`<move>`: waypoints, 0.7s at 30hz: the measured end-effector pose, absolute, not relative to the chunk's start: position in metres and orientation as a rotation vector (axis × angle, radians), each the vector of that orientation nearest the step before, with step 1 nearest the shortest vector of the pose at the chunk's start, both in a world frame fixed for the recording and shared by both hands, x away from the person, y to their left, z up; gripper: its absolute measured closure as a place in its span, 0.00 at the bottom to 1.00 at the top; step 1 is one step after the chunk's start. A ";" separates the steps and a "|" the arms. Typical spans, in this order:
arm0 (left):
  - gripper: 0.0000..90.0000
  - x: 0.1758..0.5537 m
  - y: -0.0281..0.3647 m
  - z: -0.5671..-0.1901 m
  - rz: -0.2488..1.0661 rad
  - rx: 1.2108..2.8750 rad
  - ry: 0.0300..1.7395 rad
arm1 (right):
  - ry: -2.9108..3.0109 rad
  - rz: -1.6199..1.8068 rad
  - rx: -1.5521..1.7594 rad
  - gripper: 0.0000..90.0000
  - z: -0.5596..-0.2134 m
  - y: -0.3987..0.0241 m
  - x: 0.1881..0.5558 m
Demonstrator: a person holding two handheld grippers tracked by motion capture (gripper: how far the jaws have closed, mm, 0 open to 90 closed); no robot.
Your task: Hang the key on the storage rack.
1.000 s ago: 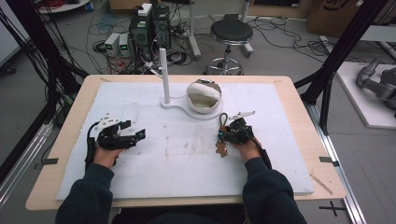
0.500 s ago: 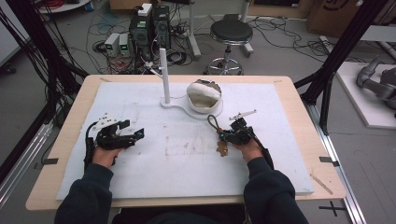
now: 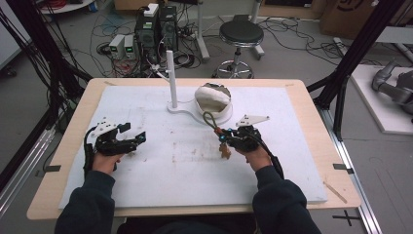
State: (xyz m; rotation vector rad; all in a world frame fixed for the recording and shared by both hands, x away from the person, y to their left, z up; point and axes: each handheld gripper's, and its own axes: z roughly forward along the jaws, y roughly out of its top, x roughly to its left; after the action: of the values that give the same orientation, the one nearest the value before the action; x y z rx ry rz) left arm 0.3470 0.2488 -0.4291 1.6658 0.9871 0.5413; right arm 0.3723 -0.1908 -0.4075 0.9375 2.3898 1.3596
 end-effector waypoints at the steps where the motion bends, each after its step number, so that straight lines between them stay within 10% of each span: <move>1: 0.23 0.347 0.250 -0.429 0.549 1.665 0.985 | 2.382 1.373 0.924 0.88 -0.406 -0.189 0.372; 21: 0.26 0.346 0.256 -0.427 0.530 1.626 1.007 | 2.236 1.483 0.750 0.88 -0.343 -0.109 0.406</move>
State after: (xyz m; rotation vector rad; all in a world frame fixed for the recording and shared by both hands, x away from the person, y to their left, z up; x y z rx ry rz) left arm 0.3458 0.2560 -0.4267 1.6258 1.0072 0.5298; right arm 0.4057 -0.1092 -0.3433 0.7503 2.2361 1.4825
